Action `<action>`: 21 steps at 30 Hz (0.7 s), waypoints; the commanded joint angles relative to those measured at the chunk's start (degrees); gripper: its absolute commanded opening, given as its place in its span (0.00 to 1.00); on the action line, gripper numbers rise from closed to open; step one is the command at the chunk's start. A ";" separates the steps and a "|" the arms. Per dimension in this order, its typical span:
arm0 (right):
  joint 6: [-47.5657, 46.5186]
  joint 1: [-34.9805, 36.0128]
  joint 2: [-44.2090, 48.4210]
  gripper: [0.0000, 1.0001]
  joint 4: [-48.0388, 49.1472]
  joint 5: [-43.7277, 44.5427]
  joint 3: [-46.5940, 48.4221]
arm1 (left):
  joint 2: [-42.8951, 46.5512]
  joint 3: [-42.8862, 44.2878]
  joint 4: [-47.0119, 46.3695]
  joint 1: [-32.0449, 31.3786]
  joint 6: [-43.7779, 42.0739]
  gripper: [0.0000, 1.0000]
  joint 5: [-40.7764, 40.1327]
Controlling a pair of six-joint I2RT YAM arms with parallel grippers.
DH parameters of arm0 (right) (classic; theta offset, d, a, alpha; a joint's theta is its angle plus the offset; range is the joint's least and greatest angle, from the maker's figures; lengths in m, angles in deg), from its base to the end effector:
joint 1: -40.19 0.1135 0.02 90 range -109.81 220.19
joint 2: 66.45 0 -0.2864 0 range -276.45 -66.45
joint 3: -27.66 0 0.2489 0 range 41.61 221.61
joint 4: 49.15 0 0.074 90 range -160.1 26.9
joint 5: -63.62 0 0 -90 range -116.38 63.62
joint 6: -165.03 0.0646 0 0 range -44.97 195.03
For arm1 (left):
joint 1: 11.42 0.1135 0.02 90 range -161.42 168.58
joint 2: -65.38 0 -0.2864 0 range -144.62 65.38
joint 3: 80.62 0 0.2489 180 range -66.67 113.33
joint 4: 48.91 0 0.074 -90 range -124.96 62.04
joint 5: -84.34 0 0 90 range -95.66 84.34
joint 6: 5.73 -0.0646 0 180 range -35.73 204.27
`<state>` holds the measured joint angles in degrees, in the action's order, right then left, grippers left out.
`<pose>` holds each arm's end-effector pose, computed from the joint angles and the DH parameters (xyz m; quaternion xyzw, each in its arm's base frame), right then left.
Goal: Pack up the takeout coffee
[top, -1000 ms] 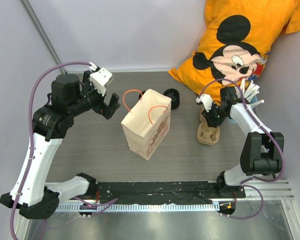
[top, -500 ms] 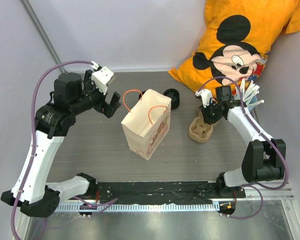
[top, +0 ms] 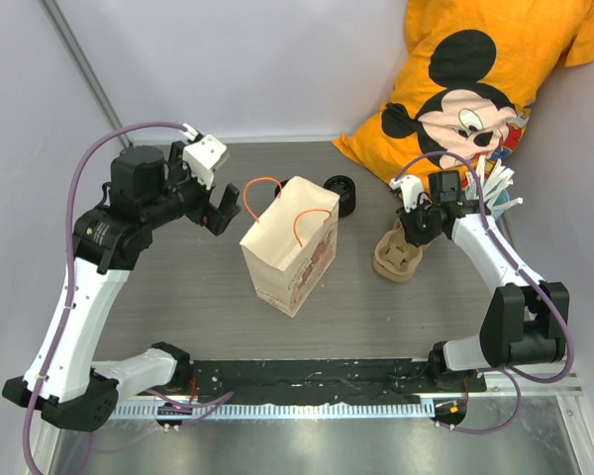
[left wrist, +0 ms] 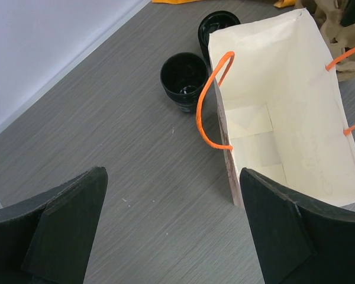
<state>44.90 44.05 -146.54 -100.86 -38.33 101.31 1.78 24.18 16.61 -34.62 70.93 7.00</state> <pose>0.2889 0.0329 0.2512 -0.3069 0.9063 0.0355 0.2885 0.1827 -0.0937 0.4775 0.3186 0.7742 -0.1386 0.5290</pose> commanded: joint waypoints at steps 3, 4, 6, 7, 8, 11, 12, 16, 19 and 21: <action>1.74 1.06 -1.38 0.34 5.05 1.30 -1.08 | 1.19 -0.50 -3.06 0.44 1.39 1.00 1.22; 1.65 1.06 -1.47 0.35 5.58 1.75 -1.34 | 1.28 -0.58 -3.06 0.44 1.30 1.00 1.22; 0.17 1.24 -1.56 0.40 6.11 2.45 -1.60 | 1.28 -0.85 -2.97 0.53 1.30 1.00 1.22; -0.80 1.15 -1.64 0.41 6.12 2.54 -1.69 | 1.45 -1.02 -2.97 0.53 1.30 1.00 1.31; -2.98 1.24 -1.30 0.43 5.94 2.63 -1.87 | 1.45 -1.02 -2.97 0.53 1.22 1.00 1.40; -7.30 1.15 -0.50 0.47 4.89 2.98 -1.96 | 1.28 -1.38 -2.97 0.53 1.30 1.00 1.40; -10.36 1.24 -0.33 0.48 4.10 2.72 -1.44 | 1.19 -1.46 -3.05 0.53 1.30 1.00 1.40; -16.53 1.24 -1.20 0.54 -0.82 0.87 1.81 | 1.19 -1.90 -3.14 0.61 1.39 1.00 1.83; -21.09 1.24 -3.04 0.56 -6.00 -1.15 5.15 | 1.01 -2.08 -3.41 0.70 1.65 1.00 2.10; -22.95 1.24 -3.75 0.58 -8.73 -2.82 6.91 | 1.10 -2.25 -3.50 0.88 1.65 1.00 2.19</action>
<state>29.56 44.96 -149.10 -104.07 -37.61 102.90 2.24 22.23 15.80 -34.25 71.89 7.92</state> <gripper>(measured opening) 0.567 0.996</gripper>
